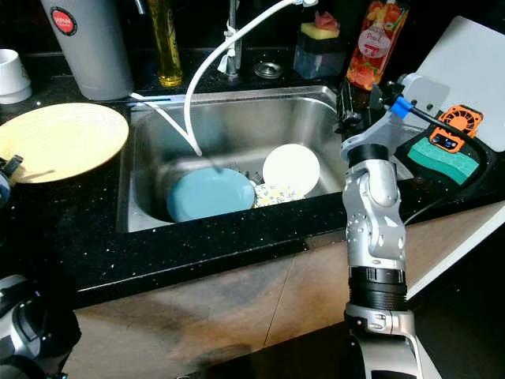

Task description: Kitchen organization

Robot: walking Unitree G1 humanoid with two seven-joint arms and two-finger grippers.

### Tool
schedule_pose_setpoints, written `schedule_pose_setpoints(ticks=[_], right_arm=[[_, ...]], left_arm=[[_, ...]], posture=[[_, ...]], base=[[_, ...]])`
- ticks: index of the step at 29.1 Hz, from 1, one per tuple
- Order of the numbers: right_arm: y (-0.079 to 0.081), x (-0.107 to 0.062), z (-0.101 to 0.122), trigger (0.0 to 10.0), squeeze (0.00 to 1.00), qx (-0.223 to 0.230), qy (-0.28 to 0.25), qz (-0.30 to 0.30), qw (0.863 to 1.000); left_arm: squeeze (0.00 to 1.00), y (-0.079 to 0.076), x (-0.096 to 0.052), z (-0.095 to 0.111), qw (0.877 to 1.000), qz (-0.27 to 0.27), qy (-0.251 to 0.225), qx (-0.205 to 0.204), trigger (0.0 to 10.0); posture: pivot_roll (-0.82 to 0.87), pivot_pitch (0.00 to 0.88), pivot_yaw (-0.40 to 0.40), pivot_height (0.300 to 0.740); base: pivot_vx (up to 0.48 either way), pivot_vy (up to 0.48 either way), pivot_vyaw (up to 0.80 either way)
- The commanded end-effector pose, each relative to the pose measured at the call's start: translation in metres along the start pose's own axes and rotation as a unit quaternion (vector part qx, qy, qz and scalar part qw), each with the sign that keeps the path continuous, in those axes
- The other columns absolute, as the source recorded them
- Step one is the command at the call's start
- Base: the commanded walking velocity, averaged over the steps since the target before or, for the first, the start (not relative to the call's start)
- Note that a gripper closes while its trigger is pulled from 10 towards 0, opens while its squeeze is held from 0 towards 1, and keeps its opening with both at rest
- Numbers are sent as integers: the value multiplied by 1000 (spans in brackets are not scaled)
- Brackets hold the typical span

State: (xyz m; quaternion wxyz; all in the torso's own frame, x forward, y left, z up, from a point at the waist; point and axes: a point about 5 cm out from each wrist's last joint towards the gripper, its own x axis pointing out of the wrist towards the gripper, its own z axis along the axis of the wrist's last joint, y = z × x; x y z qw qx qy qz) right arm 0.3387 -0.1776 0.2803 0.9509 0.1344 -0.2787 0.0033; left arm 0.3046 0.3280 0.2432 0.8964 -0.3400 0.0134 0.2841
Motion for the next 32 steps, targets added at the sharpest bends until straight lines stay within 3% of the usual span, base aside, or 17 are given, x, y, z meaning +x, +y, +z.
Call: schedule_pose_setpoints(ticks=[1, 3, 5, 6, 7, 8, 9, 13, 18, 20, 23, 26, 30, 32], right_arm=[[1, 1, 2, 10000, 0, 3, -1, 2, 1000], [1, 1, 2, 10000, 0, 3, -1, 2, 1000], [0, 1, 1, 10000, 0, 3, -1, 3, 1000], [1, 1, 1, 10000, 0, 3, -1, 3, 1000], [1, 1, 1, 10000, 0, 2, 0, 3, 1000], [1, 1, 1, 10000, 0, 2, 0, 3, 1000], [1, 1, 1, 10000, 0, 2, 0, 4, 1000], [1, 2, 1, 10000, 0, 2, 0, 4, 1000], [1, 2, 1, 10000, 0, 3, -1, 5, 1000], [1, 2, 1, 10000, 0, 2, -1, 5, 1000], [1, 2, 1, 10000, 0, 2, -1, 5, 1000], [-1, 3, 4, 10000, 0, 0, -6, 2, 1000], [-4, 4, 8, 10000, 0, -1, -13, -3, 1000], [-8, 6, 13, 10000, 0, 3, -22, -10, 1000]], left_arm=[[0, 1, 1, -3, 1000, 7, 8, 4, 0], [0, 1, 1, -3, 1000, 7, 8, 4, 0], [0, -3, -1, 6, 1000, -10, -22, 3, 0], [0, -8, -3, 13, 999, -27, -43, 0, 1490], [0, -12, -6, 17, 997, -41, -58, -2, 4235], [0, -12, -6, 17, 997, -41, -58, -2, 4235], [0, -18, -9, 22, 996, -56, -74, 3, 10000], [0, -20, -11, 25, 994, -54, -88, 19, 10000], [0, -18, -17, 35, 981, -21, -169, 89, 10000], [0, -18, -20, 42, 978, -22, -196, 64, 10000], [0, -19, -21, 44, 979, -31, -197, 46, 10000], [0, -40, -29, 48, 973, -151, -170, -31, 10000], [0, -58, -39, 40, 961, -239, -133, -33, 10000], [0, -72, -51, 31, 940, -321, -110, -22, 10000]], posture=[[189, 57, -57, 740], [189, 57, -57, 740], [190, 52, -57, 740], [190, 52, -57, 740], [190, 52, -57, 740], [190, 52, -57, 740], [190, 49, -59, 740], [190, 49, -59, 740], [190, 49, -59, 740], [190, 49, -59, 740], [190, 49, -59, 740], [189, 54, -61, 740], [189, 54, -61, 740], [190, 59, -55, 740]], base=[[0, 0, 0], [0, 0, 0], [0, 0, 0], [0, 0, 0], [0, 0, 0], [0, 0, 0], [0, 0, 0], [0, 0, 0], [0, 0, 0], [0, 0, 0], [0, 0, 0], [0, 0, 0], [0, 0, 0], [0, 0, 0]])
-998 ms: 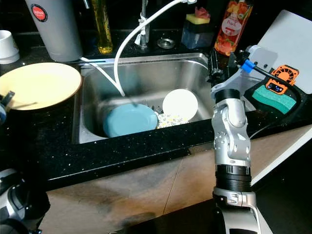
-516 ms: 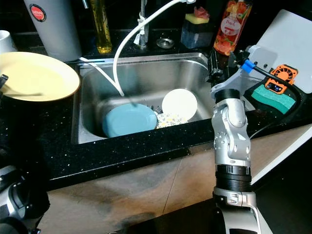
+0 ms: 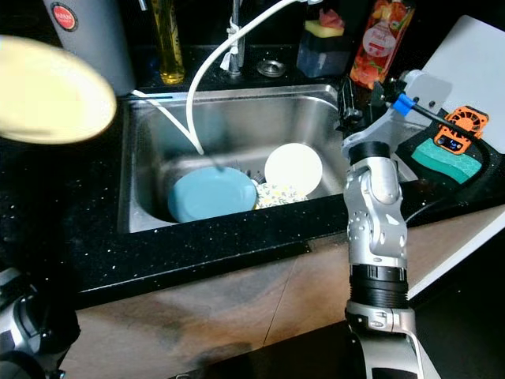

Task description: Kitchen organization

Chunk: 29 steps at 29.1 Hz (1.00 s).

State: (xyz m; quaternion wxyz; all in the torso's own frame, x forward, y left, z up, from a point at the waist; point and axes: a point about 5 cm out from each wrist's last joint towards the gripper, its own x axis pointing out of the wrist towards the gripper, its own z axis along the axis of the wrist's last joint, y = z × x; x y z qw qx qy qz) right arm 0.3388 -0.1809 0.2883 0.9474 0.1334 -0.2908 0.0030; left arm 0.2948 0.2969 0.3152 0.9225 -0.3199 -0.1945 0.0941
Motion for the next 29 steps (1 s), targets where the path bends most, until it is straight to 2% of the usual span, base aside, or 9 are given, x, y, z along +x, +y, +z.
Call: schedule_pose_setpoints(ticks=[1, 4, 7, 11, 13, 15, 21, 22, 29], right_arm=[[-7, 1, 5, 10000, 0, 3, -10, -12, 1000], [-10, 2, 11, 10000, 0, 24, -17, -9, 1000], [-9, 2, 11, 10000, 0, 33, -16, -4, 999], [-4, 2, 7, 10000, 0, 146, 13, 18, 989], [4, -2, 5, 10000, 0, 318, 44, 76, 944], [16, -7, 3, 10000, 0, 380, 72, 136, 912], [40, -16, 2, 10000, 0, 427, 104, 211, 873], [52, -19, 0, 10000, 0, 444, 121, 233, 857], [52, -19, 1, 10000, 0, 471, 137, 243, 837]], left_arm=[[0, -18, -5, -6, 997, -76, 18, -7, 10000], [0, -37, -15, -14, 985, -166, 41, -12, 10000], [0, -41, -18, -17, 981, -185, 48, -11, 10000], [0, -51, -27, -23, 970, -232, 63, -24, 10000], [0, -61, -36, -26, 955, -282, 80, -43, 10000], [0, -69, -44, -28, 939, -327, 90, -62, 10000], [0, -78, -51, -33, 921, -369, 101, -78, 10000], [0, -83, -53, -37, 913, -386, 106, -84, 10000], [0, -88, -53, -36, 909, -394, 104, -82, 10000]], posture=[[190, 59, -55, 740], [189, 60, -53, 740], [189, 60, -53, 740], [186, 59, -54, 740], [186, 59, -52, 740], [183, 58, -51, 740], [183, 56, -53, 740], [180, 55, -54, 740], [179, 52, -57, 740]], base=[[0, 0, 0], [0, 0, 0], [0, 0, 0], [0, 0, 0], [0, 0, 0], [0, 0, 0], [0, 0, 0], [0, 0, 0], [0, 0, 0]])
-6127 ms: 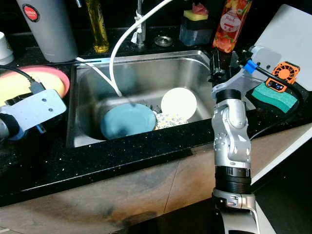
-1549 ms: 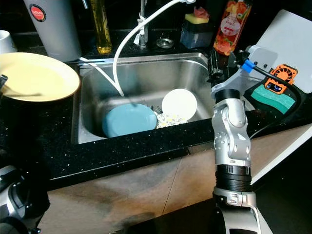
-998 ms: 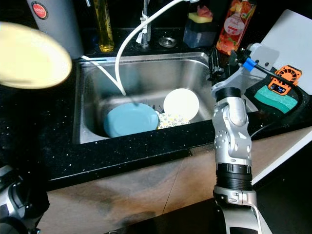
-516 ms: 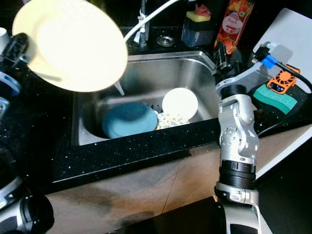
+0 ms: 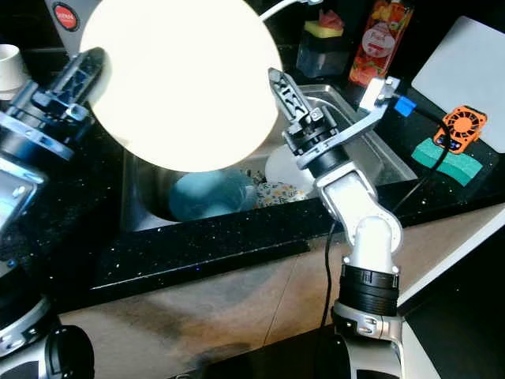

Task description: Kitchen organization

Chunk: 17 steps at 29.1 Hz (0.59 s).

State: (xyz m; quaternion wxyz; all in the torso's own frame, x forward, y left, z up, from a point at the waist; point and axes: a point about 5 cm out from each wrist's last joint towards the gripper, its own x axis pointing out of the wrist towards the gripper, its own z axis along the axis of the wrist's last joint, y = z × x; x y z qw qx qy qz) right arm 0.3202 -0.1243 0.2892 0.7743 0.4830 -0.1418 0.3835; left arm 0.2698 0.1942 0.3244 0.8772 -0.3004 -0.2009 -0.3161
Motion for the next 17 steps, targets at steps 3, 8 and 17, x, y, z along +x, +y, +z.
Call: schedule_pose_setpoints(ticks=[3, 8, 17], right_arm=[[7, -4, 7, 10000, 0, 11, 6, 23, 1000], [8, -7, 10, 10000, 0, 7, 7, 25, 1000], [10, -7, 16, 10000, 0, 11, -1, 30, 999]], left_arm=[[0, -6, 0, 4, 1000, -19, -10, 2, 10000], [0, -6, 0, 5, 1000, -21, -8, 2, 10000], [0, -6, -2, 7, 1000, -18, -11, 8, 10000]], posture=[[179, 53, -57, 740], [179, 53, -57, 740], [180, 53, -57, 740]], base=[[0, 0, 0], [0, 0, 0], [0, 0, 0]])
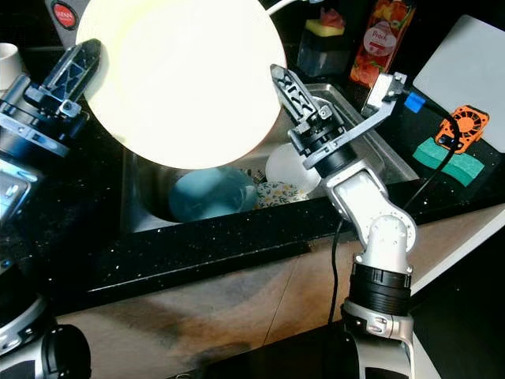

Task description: Kitchen organization

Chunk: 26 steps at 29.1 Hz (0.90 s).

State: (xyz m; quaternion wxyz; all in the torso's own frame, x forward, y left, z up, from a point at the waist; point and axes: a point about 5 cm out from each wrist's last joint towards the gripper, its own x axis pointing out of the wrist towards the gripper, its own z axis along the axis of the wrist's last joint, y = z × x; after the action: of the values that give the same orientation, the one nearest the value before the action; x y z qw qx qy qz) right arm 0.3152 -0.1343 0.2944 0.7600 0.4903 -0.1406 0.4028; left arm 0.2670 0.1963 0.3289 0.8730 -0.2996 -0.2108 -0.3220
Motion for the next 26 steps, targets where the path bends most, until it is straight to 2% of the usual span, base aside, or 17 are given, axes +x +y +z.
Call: schedule_pose_setpoints(ticks=[1, 15, 26], right_arm=[[8, -2, 6, 10000, 0, -4, -6, 17, 1000], [15, -3, 7, 10000, 0, 1, -2, 38, 999], [8, -4, 2, 10000, 0, -4, 12, 23, 1000]], left_arm=[[0, -3, -2, 2, 1000, -7, -4, 6, 10000], [0, 1, -4, 3, 1000, 1, -3, 8, 10000], [0, 0, -6, 4, 1000, -4, -5, 2, 10000]], posture=[[180, 53, -57, 740], [180, 52, -57, 740], [184, 46, -61, 740]], base=[[0, 0, 0], [0, 0, 0], [0, 0, 0]])
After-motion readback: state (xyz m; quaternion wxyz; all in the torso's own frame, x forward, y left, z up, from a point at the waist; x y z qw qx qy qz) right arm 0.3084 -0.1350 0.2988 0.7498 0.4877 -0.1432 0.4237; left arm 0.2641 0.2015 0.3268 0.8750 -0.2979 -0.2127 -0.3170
